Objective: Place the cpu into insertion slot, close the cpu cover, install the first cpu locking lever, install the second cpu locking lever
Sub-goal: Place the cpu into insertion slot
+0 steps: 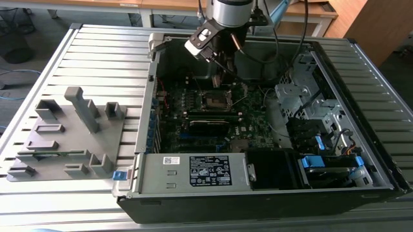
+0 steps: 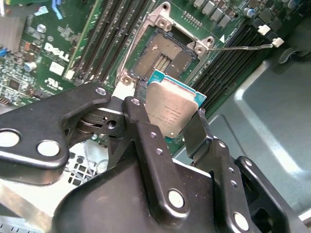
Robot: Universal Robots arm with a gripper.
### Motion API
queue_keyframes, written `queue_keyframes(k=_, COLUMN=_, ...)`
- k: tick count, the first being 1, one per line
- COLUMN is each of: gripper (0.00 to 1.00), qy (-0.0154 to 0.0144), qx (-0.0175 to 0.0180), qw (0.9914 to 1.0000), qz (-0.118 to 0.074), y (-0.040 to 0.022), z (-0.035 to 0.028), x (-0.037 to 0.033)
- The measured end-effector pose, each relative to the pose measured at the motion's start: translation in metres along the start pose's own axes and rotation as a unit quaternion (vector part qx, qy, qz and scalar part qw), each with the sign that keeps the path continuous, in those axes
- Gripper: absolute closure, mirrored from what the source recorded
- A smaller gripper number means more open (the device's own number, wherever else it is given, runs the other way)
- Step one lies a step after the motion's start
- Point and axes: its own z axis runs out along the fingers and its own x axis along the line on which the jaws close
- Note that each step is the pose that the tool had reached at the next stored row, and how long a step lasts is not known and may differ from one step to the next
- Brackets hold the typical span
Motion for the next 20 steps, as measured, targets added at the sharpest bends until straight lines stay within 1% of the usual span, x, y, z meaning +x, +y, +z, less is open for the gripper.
queue_keyframes(k=10, gripper=0.46, qy=-0.0001, qx=0.0001, qw=1.0, qz=0.0, y=-0.0049, z=0.017, x=0.0002)
queue_keyframes(k=20, gripper=0.46, qy=-0.0001, qx=0.0, qw=1.0, qz=0.0, y=-0.0069, z=0.0351, x=-0.0001)
